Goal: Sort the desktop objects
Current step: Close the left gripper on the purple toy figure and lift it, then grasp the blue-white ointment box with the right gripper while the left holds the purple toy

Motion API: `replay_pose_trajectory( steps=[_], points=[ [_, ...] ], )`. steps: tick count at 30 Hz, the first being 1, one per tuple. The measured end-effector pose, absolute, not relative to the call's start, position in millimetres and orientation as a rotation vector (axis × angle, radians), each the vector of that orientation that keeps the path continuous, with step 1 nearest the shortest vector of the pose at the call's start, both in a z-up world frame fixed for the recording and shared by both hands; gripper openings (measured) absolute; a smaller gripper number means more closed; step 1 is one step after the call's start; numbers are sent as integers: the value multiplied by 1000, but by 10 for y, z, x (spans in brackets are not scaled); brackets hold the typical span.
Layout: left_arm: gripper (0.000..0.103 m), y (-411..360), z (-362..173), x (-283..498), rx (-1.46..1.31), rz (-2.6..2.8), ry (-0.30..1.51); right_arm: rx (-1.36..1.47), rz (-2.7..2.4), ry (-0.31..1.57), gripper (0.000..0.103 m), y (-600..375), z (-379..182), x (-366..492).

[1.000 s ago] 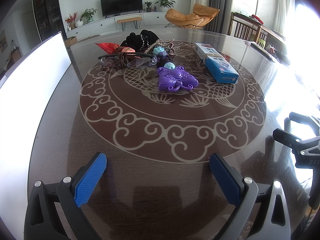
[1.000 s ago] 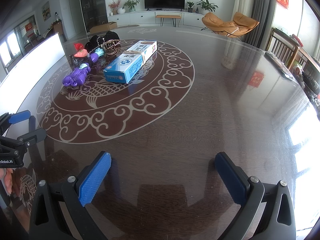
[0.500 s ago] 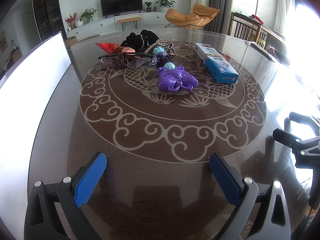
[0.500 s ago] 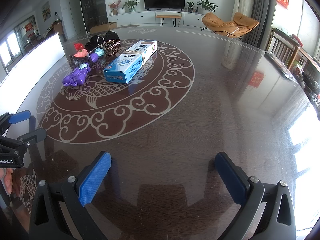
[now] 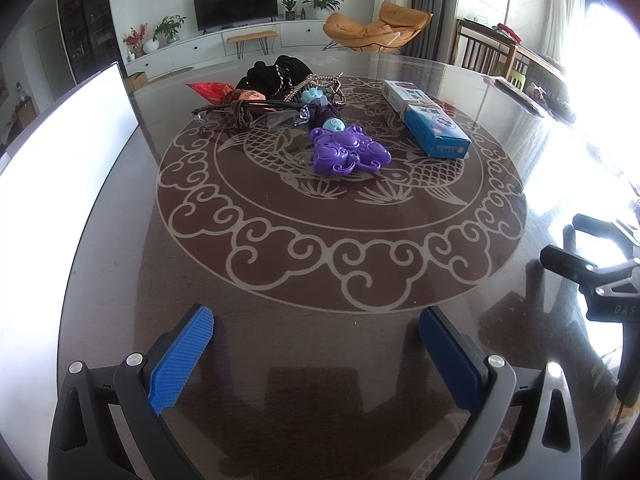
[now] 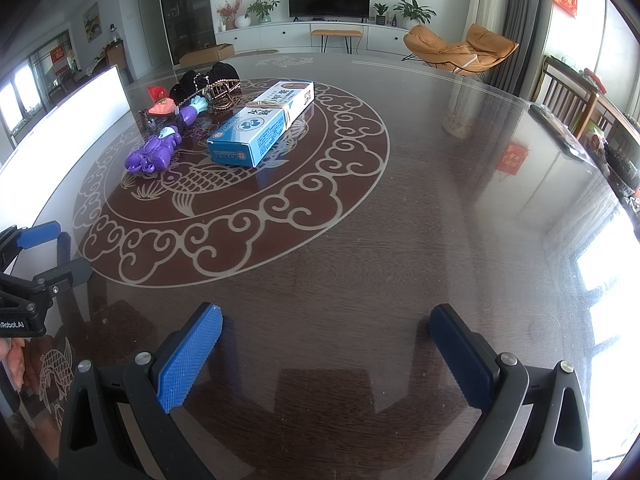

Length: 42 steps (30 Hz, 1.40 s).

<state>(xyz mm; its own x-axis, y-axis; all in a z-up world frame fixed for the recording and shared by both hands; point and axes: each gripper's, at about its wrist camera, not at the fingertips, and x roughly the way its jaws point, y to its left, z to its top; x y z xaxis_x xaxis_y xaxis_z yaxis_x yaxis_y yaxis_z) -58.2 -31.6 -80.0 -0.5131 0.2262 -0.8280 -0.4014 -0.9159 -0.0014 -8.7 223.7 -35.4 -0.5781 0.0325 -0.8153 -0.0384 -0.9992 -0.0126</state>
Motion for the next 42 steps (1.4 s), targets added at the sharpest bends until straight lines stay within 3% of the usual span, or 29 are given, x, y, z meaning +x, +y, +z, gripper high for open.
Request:
replay_pose_trajectory(
  steps=[3, 7, 13, 19, 20, 22, 23, 26, 33, 42],
  points=[
    [103, -413, -774, -513, -1299, 2399, 231, -1423, 2756, 10, 103, 2237, -352, -88],
    [103, -460, -609, -683, -1282, 2345, -3, -1423, 2756, 10, 103, 2237, -352, -88],
    [103, 101, -445, -1387, -1308, 2415, 153, -1423, 2756, 10, 103, 2237, -352, -88],
    [103, 342, -674, -1999, -1448, 2417, -9, -1423, 2756, 10, 103, 2238, -352, -88],
    [100, 374, -715, -2035, -1458, 2427, 0, -1423, 2756, 10, 103, 2237, -353, -87],
    [86, 451, -749, -2037, -1432, 2475, 100, -1423, 2756, 10, 103, 2237, -353, -87],
    [71, 491, -752, -2020, -1419, 2506, 180, -1424, 2756, 10, 103, 2238, -353, -88],
    [43, 454, -735, -1924, -1340, 2514, 222, -1423, 2756, 10, 103, 2238, -351, -88],
    [43, 76, -732, -1237, -1271, 2455, 258, -1424, 2756, 10, 103, 2238, -354, -89],
    [43, -730, -748, -489, -1285, 2513, 59, -1424, 2756, 10, 103, 2239, -354, -88]
  ],
)
